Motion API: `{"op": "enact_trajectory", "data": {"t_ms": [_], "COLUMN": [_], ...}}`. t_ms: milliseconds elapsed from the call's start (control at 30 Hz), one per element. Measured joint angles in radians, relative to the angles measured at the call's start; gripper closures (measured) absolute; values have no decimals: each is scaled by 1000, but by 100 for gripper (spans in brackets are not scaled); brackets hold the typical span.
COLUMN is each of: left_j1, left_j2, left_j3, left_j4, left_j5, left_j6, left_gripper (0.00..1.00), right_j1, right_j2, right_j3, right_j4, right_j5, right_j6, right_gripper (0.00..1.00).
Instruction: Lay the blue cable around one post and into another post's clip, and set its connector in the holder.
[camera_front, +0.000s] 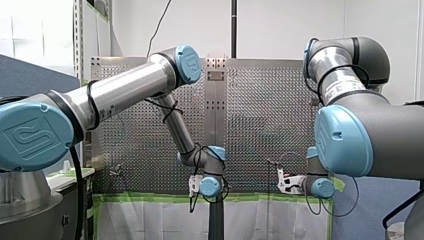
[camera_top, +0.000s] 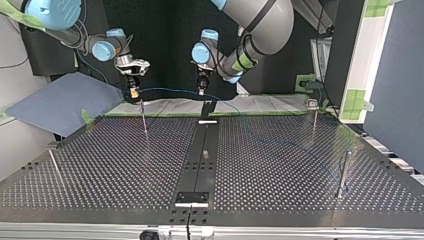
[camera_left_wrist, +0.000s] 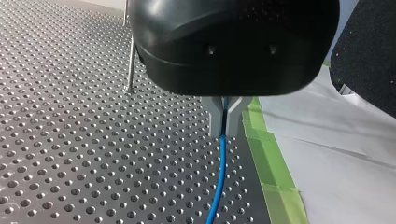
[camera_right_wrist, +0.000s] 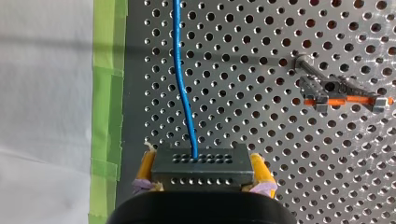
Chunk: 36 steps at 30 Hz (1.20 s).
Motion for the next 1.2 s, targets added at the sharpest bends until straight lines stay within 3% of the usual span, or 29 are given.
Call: {"op": "enact_trajectory", "data": {"t_ms": [33,100,133,200,233,300,500,1000,1100,1133,1200], "left_j1": [0,0,0,1,2,3,9,13,11,10,9], "left_j2": [0,0,0,0,0,0,0,0,0,0,-1], "left_j3": [0,0,0,0,0,1,1,25,25,25,25], "left_j4": [0,0,0,-1,-2,-2,-5,-35,-35,-35,-35], "left_j5": [-1,-2,-2,-3,-4,-7,-30,-45,-45,-45,-47], "left_j6": [0,0,0,0,0,0,0,6,4,4,3], "left_gripper": [93,81,81,70,70,60,49,49,58,67,69], "right_j1": [0,0,1,1,1,1,1,1,2,2,2], "right_j2": [0,0,0,0,0,0,0,0,0,0,0], "right_j3": [0,0,0,0,0,0,0,0,0,0,0], "right_j4": [0,0,0,0,0,0,-1,0,0,0,1], "right_j5": [0,0,0,0,0,0,0,-3,-2,-2,-2], "right_j6": [0,-1,-1,-1,-1,-2,-4,-4,-4,-4,-4], "right_gripper": [100,100,100,100,100,100,100,100,100,100,100]}}
